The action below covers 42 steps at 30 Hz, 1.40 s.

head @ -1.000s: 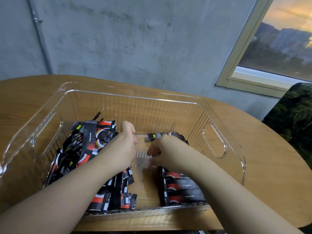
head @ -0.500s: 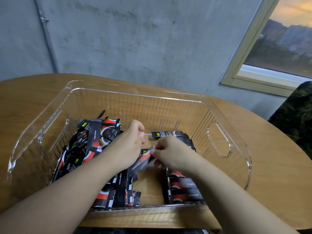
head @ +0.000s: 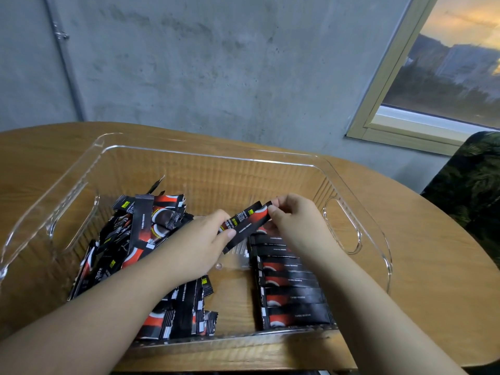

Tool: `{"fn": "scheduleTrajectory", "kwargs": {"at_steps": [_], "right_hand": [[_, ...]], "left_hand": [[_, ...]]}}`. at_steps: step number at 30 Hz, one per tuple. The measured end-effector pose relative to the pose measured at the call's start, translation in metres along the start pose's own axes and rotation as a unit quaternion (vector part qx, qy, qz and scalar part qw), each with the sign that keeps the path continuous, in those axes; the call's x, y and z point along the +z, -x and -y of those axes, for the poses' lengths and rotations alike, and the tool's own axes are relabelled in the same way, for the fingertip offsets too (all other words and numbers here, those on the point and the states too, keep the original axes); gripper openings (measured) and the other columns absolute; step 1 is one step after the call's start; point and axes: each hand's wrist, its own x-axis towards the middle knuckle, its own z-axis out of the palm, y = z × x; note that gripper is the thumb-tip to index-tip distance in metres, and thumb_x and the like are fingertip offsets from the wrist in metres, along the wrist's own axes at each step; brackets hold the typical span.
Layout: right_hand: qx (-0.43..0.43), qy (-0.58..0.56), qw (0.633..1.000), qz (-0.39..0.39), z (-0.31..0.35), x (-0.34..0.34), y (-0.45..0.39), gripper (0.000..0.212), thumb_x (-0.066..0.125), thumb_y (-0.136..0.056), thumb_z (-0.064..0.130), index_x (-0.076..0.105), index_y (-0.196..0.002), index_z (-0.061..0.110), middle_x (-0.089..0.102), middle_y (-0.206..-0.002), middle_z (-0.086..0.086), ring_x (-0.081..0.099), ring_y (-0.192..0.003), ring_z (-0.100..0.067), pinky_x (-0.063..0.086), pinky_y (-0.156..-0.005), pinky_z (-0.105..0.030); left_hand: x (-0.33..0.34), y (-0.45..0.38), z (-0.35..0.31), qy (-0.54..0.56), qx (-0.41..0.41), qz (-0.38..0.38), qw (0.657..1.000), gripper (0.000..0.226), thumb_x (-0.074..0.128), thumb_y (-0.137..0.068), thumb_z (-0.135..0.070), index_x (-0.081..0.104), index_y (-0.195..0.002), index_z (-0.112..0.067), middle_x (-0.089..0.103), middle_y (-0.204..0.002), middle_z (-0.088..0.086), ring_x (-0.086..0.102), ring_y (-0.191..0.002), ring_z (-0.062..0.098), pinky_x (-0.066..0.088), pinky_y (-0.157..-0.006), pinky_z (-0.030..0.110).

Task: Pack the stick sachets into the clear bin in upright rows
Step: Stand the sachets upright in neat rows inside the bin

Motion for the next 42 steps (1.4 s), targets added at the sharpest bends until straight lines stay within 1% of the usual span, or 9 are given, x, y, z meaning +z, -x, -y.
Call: {"fn": "scheduleTrajectory", "kwargs": {"at_steps": [3,6,12,18,25,30,34,37,42], "right_hand": [[0.016,-0.012,1.0,0.0,-0.001,-0.003,-0.001,0.015,0.048,-0.098,0.012,0.056,-0.085,0.013,0.066,-0.074,-0.002,0.066,-0.064,-0.016,0.053,-0.055,-0.018],[0.033,-0.055,0.998,0.017,-0.004,0.001,-0.002,0.01,0.054,-0.095,0.014,0.061,-0.094,0.007,0.068,-0.078,-0.005,0.065,-0.063,-0.013,0.057,-0.066,-0.023],[-0.015,-0.104,0.992,0.063,-0.003,0.006,0.003,0.004,0.067,-0.087,0.016,0.066,-0.086,0.011,0.067,-0.067,0.005,0.063,-0.061,-0.007,0.05,-0.056,-0.016],[-0.032,-0.135,0.99,-0.002,0.005,-0.007,-0.002,0.016,0.048,-0.092,0.007,0.057,-0.078,0.008,0.07,-0.075,-0.008,0.069,-0.075,-0.022,0.057,-0.061,-0.026],[-0.096,0.001,0.993,-0.066,-0.001,-0.014,-0.005,0.027,0.054,-0.095,0.031,0.059,-0.077,0.011,0.048,-0.054,0.008,0.058,-0.058,-0.03,0.041,-0.055,-0.025],[-0.049,-0.088,0.995,-0.024,0.003,-0.013,-0.002,0.01,0.055,-0.095,0.011,0.064,-0.096,0.012,0.067,-0.072,-0.007,0.06,-0.05,-0.01,0.05,-0.047,-0.021],[-0.041,0.021,0.998,-0.052,-0.002,-0.014,-0.002,0.025,0.06,-0.09,0.034,0.063,-0.081,0.011,0.071,-0.073,-0.008,0.061,-0.058,-0.011,0.053,-0.061,-0.03],[0.003,0.084,0.996,-0.038,-0.004,-0.015,-0.006,0.008,0.045,-0.097,0.02,0.052,-0.093,0.019,0.067,-0.068,0.002,0.052,-0.052,-0.008,0.04,-0.045,-0.02],[0.023,0.173,0.985,-0.006,-0.007,-0.018,-0.008,0.01,0.041,-0.099,0.019,0.047,-0.101,0.012,0.067,-0.085,-0.002,0.048,-0.057,-0.011,0.036,-0.05,-0.025]], "left_hand": [[-0.001,0.0,0.0,-0.001,-0.006,-0.012,1.0,0.014,0.036,-0.102,-0.031,0.046,-0.102,-0.022,0.057,-0.075,0.004,0.053,-0.057,0.006,0.038,-0.048,0.016],[-0.001,-0.001,0.001,-0.011,-0.008,-0.042,0.999,0.017,0.035,-0.102,-0.032,0.046,-0.103,-0.019,0.055,-0.075,0.006,0.05,-0.064,0.019,0.037,-0.056,0.03],[-0.001,0.001,-0.002,0.007,-0.007,-0.082,0.997,0.015,0.034,-0.102,-0.029,0.044,-0.102,-0.019,0.051,-0.07,0.002,0.045,-0.06,0.017,0.033,-0.055,0.032],[0.001,0.0,0.003,0.013,-0.021,-0.088,0.996,0.016,0.03,-0.102,-0.029,0.041,-0.095,-0.019,0.059,-0.077,0.01,0.045,-0.057,0.016,0.035,-0.054,0.031],[0.003,-0.003,0.008,0.004,-0.019,-0.078,0.997,0.014,0.031,-0.101,-0.031,0.041,-0.1,-0.022,0.063,-0.089,0.015,0.047,-0.061,0.02,0.037,-0.055,0.035],[0.003,-0.004,0.009,-0.002,-0.021,-0.081,0.996,0.014,0.031,-0.101,-0.03,0.04,-0.101,-0.021,0.063,-0.089,0.015,0.048,-0.062,0.021,0.037,-0.056,0.035],[0.004,-0.004,0.01,-0.005,-0.022,-0.081,0.996,0.014,0.031,-0.101,-0.031,0.04,-0.101,-0.02,0.063,-0.089,0.014,0.048,-0.061,0.021,0.037,-0.055,0.034],[0.004,-0.004,0.011,-0.012,-0.026,-0.074,0.997,0.015,0.03,-0.101,-0.032,0.04,-0.102,-0.02,0.063,-0.09,0.013,0.049,-0.062,0.022,0.037,-0.055,0.034],[0.004,-0.005,0.01,-0.016,-0.03,-0.073,0.997,0.015,0.03,-0.101,-0.032,0.04,-0.102,-0.021,0.063,-0.09,0.012,0.052,-0.064,0.023,0.038,-0.056,0.034]]}}
